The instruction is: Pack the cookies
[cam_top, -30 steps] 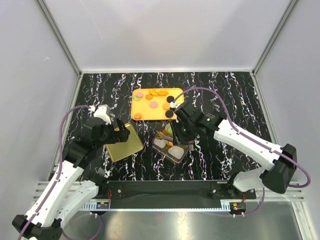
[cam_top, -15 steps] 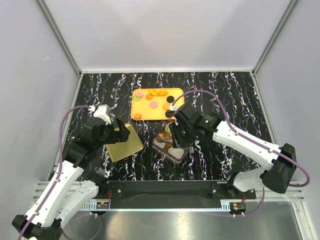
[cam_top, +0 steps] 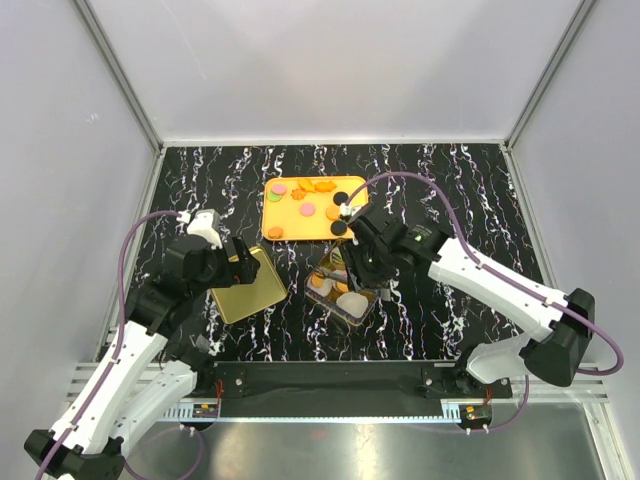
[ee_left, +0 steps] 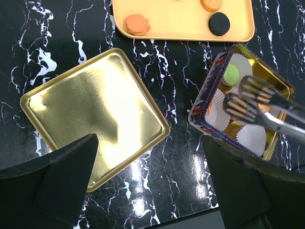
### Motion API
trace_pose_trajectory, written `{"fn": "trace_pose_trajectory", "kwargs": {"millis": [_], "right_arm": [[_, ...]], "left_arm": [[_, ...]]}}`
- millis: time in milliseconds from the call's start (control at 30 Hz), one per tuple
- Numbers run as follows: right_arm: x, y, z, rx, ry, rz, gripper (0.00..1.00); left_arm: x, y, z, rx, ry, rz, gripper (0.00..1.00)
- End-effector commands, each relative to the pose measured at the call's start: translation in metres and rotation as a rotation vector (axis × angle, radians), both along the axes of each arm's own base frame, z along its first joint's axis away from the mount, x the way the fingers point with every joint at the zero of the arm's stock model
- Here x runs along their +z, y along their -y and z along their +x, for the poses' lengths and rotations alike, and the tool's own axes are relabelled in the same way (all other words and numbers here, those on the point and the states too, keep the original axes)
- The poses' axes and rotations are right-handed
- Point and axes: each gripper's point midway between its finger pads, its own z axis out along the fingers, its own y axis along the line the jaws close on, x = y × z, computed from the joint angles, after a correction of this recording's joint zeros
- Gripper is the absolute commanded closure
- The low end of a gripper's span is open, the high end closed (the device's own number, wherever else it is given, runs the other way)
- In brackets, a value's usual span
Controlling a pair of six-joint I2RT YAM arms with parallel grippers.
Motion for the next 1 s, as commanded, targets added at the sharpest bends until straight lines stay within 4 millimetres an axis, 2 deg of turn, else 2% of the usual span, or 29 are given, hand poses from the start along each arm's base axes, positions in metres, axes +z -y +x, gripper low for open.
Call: {"fn": "trace_pose_trajectory", "kwargs": {"millis": [0, 33, 67, 133, 233, 300, 333, 400, 433, 467, 633, 700, 733, 967], "right_arm": [[0.048, -0.007, 0.018, 0.010, 0.137, 0.043, 0.47], [0.046, -0.010, 0.023, 0.025, 0.138, 0.022, 0.46], [0.055, -0.014, 0.028, 0.026, 0.159, 0.029, 0.46], [0.059, -0.022, 0.037, 0.037, 0.179, 0.028, 0.46], [0.069, -0.046, 0.057, 0.053, 0.207, 0.064, 0.45], [0.068, -0.057, 0.067, 0.062, 0.208, 0.065, 0.45], [0.064, -0.068, 0.078, 0.069, 0.211, 0.058, 0.45], [0.060, -0.083, 0.086, 0.087, 0.199, 0.074, 0.45], [0.047, -0.093, 0.094, 0.097, 0.178, 0.064, 0.45], [0.053, -0.101, 0.101, 0.103, 0.188, 0.084, 0.45], [0.027, -0.126, 0.132, 0.094, 0.147, 0.072, 0.44], [0.021, -0.130, 0.140, 0.090, 0.131, 0.074, 0.45], [0.009, -0.133, 0.142, 0.088, 0.113, 0.060, 0.45], [-0.001, -0.145, 0.156, 0.079, 0.103, 0.063, 0.45]], "left_arm": [[0.007, -0.001, 0.004, 0.015, 0.039, -0.006, 0.01], [0.007, -0.001, 0.004, 0.015, 0.037, -0.005, 0.01], [0.007, -0.001, 0.004, 0.017, 0.037, -0.004, 0.01], [0.007, -0.002, 0.004, 0.019, 0.039, -0.005, 0.01], [0.006, -0.002, 0.004, 0.021, 0.038, -0.002, 0.01], [0.006, -0.002, 0.005, 0.021, 0.037, -0.002, 0.01], [0.006, -0.002, 0.005, 0.021, 0.036, -0.001, 0.01], [0.005, -0.002, 0.004, 0.020, 0.033, 0.000, 0.01], [0.006, -0.001, 0.005, 0.020, 0.033, 0.000, 0.01], [0.006, -0.001, 0.005, 0.020, 0.033, 0.000, 0.01], [0.006, -0.003, 0.004, 0.027, 0.037, 0.002, 0.01], [0.006, -0.002, 0.004, 0.026, 0.037, 0.002, 0.01], [0.006, -0.002, 0.004, 0.026, 0.037, 0.002, 0.01], [0.007, -0.002, 0.004, 0.021, 0.038, 0.000, 0.01]]}}
